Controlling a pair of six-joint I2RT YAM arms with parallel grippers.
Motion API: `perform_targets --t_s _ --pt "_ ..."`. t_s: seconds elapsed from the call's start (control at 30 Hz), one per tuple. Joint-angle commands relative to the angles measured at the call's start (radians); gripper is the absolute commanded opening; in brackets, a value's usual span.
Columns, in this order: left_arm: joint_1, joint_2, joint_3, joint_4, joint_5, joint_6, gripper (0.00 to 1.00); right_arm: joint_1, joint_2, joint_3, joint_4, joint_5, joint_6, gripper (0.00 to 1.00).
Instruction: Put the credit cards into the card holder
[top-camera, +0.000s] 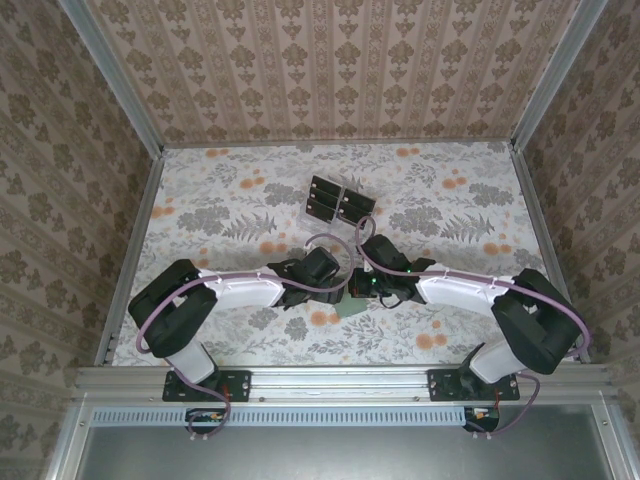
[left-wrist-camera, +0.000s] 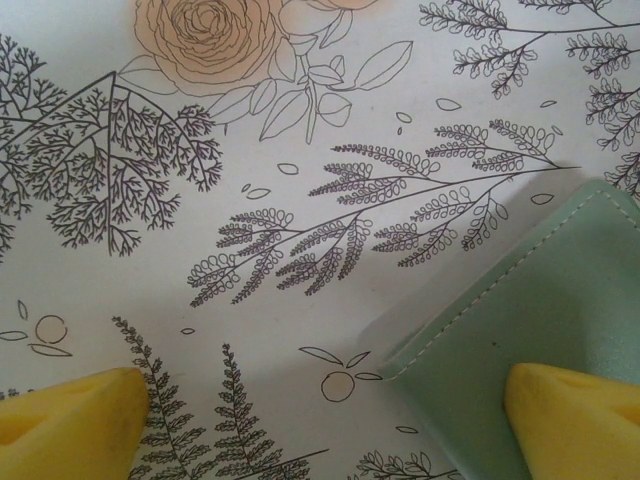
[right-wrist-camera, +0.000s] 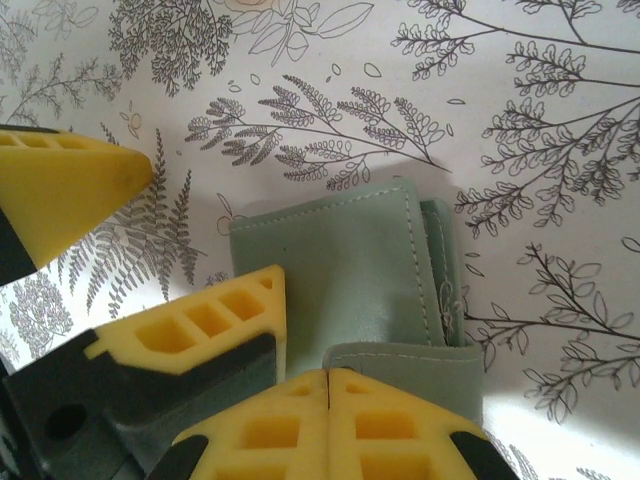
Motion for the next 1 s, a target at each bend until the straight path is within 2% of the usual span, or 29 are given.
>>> perform_targets --t_s 0.0,0.97 --pt "-0.005 0.027 -0.024 -0.031 -0.011 -0.017 0.95 0.006 0.024 -0.014 0.043 -0.029 0.02 0.0" --pt "-0.007 0.029 -0.031 -0.022 -0.007 -0.021 0.95 0.007 0.029 -0.009 -0.048 0.055 -0.015 0.0"
